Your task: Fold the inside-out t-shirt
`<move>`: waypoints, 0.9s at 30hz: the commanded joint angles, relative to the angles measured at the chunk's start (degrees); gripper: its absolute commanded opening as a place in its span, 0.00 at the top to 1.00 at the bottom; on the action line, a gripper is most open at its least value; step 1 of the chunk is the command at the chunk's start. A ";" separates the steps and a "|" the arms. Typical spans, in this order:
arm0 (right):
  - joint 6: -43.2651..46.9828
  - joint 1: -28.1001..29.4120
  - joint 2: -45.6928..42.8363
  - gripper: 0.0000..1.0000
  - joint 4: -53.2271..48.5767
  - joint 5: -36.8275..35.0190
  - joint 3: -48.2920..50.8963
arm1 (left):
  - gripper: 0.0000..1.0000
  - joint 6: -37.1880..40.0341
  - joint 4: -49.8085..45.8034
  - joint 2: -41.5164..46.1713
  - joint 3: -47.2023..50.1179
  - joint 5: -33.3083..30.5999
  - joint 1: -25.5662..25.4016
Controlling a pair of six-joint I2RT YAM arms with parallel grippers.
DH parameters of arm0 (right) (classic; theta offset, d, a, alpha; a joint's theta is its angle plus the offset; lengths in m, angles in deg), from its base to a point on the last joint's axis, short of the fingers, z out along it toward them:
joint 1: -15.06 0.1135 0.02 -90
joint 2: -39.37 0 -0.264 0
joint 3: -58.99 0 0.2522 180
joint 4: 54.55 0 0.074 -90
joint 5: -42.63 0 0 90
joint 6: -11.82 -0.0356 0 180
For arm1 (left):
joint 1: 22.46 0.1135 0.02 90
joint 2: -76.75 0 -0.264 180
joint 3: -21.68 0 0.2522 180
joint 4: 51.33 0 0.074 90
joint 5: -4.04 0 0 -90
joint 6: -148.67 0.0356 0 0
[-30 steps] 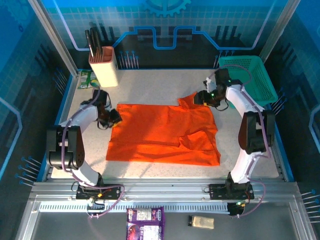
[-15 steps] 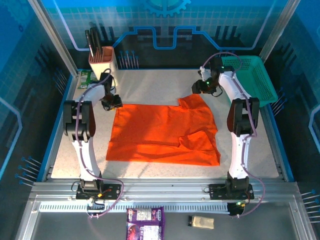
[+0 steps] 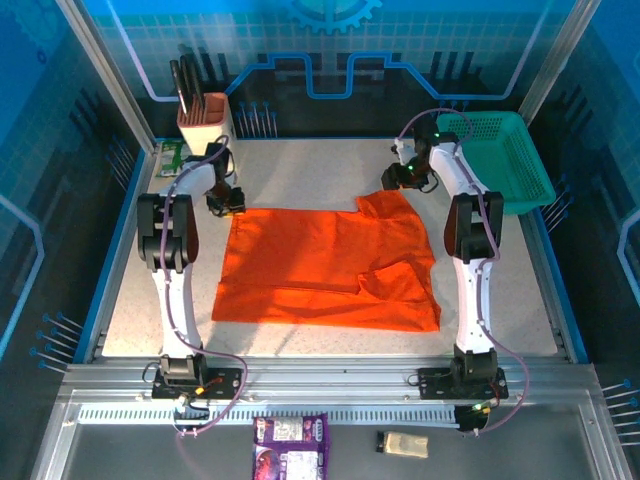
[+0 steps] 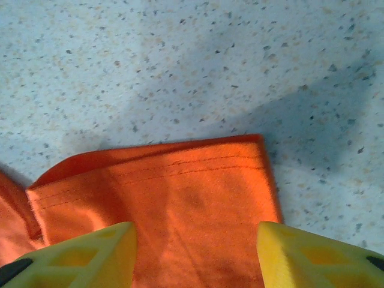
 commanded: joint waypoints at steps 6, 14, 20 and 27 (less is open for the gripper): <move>5.56 0.65 5.93 0.46 3.23 -4.27 -7.26 | 0.86 2.08 -2.52 -1.52 -1.32 -0.31 0.35; 8.28 1.76 11.32 0.56 0.68 -4.36 -13.30 | 0.94 2.18 -2.52 -2.01 -1.64 -0.26 0.35; 8.19 2.31 11.80 0.70 1.07 -4.83 -13.11 | 1.00 2.31 -2.70 -2.33 -2.46 -0.47 0.35; 7.41 2.43 9.09 0.93 2.09 -7.09 -12.85 | 1.00 0.93 -1.14 -1.56 -3.17 0.68 0.35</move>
